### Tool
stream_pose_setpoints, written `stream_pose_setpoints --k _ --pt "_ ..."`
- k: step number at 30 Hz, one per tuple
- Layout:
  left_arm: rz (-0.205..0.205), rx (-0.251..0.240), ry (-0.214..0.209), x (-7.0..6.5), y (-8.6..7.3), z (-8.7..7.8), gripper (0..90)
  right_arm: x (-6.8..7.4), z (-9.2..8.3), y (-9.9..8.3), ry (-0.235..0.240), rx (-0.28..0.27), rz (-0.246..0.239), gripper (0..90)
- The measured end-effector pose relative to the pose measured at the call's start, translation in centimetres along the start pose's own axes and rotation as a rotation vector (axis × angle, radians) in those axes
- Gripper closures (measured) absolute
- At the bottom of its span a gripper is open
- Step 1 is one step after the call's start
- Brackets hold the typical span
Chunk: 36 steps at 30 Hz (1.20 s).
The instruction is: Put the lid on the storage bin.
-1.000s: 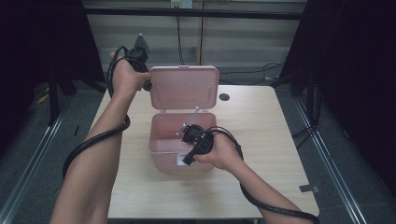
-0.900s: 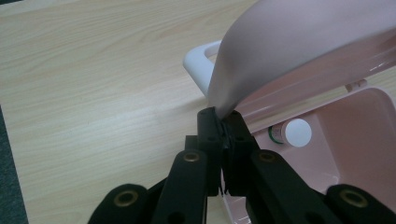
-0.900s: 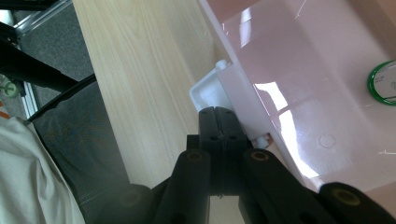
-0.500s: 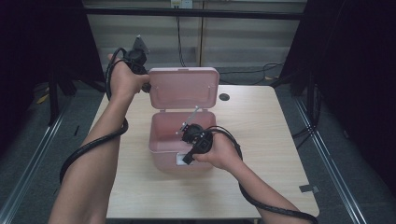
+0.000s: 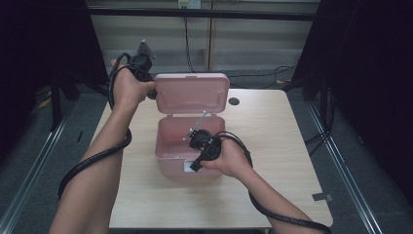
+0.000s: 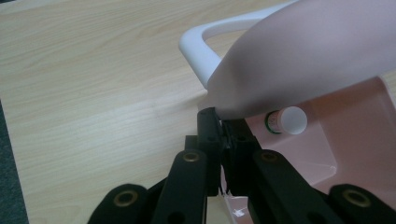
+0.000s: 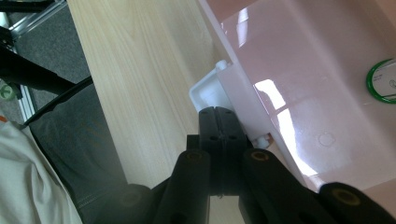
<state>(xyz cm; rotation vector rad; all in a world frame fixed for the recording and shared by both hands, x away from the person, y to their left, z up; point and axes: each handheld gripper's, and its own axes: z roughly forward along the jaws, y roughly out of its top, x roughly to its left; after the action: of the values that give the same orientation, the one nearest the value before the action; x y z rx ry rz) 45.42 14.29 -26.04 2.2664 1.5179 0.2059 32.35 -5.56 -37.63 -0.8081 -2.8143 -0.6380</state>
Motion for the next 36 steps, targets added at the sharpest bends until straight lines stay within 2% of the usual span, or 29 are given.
stream_pose_setpoints --k 6,10,13,14,15,17,19,21,23,24,30,33,36 --pt "-0.01 -0.005 -0.009 -0.1 -0.6 -0.2 86.9 0.0 0.0 0.0 -0.005 -0.001 -0.007 90.0" --pt "0.0 -0.003 -0.012 -0.1 -1.0 -0.3 86.8 0.0 0.0 0.0 -0.005 0.001 -0.003 90.0" --pt "-0.016 0.002 -0.021 -0.2 -1.3 -0.4 87.1 0.0 0.0 0.0 -0.001 0.001 0.002 90.0" --pt "-0.012 0.007 -0.042 0.0 -1.4 -0.4 90.0 0.0 0.0 0.0 -0.002 -0.003 0.008 90.0" --pt "-0.029 -0.005 -0.071 -0.1 -1.6 -0.4 90.0 0.0 0.0 0.0 0.0 -0.009 0.008 90.0" --pt "-0.008 -0.012 -0.055 -0.2 -1.8 -0.5 90.0 -0.1 0.0 0.0 -0.001 -0.008 0.003 90.0" --pt "-0.001 -0.012 -0.071 -0.3 -2.0 -0.4 90.0 0.0 0.0 0.1 0.0 -0.005 0.005 90.0" --pt "-0.011 -0.011 -0.066 -0.5 -2.2 -0.4 90.0 0.0 0.1 0.1 0.001 -0.004 0.008 90.0" --pt "-0.003 -0.001 -0.064 -0.4 -2.2 -0.4 90.0 0.0 0.0 0.1 0.0 -0.004 0.005 90.0" --pt "-0.016 0.001 -0.061 -0.3 -2.3 -0.3 90.0 0.0 0.1 0.1 -0.001 -0.001 0.002 90.0" --pt "-0.05 0.022 -0.047 1.0 -2.4 -0.3 90.0 0.0 0.1 0.1 0.001 -0.004 0.006 90.0" --pt "-0.089 0.007 -0.052 2.2 -2.1 -0.4 90.0 -0.1 0.1 0.1 0.001 -0.002 0.002 90.0" --pt "-0.109 -0.014 -0.052 3.3 -1.2 -0.6 90.0 -0.1 0.1 0.1 0.004 -0.001 0.0 90.0"
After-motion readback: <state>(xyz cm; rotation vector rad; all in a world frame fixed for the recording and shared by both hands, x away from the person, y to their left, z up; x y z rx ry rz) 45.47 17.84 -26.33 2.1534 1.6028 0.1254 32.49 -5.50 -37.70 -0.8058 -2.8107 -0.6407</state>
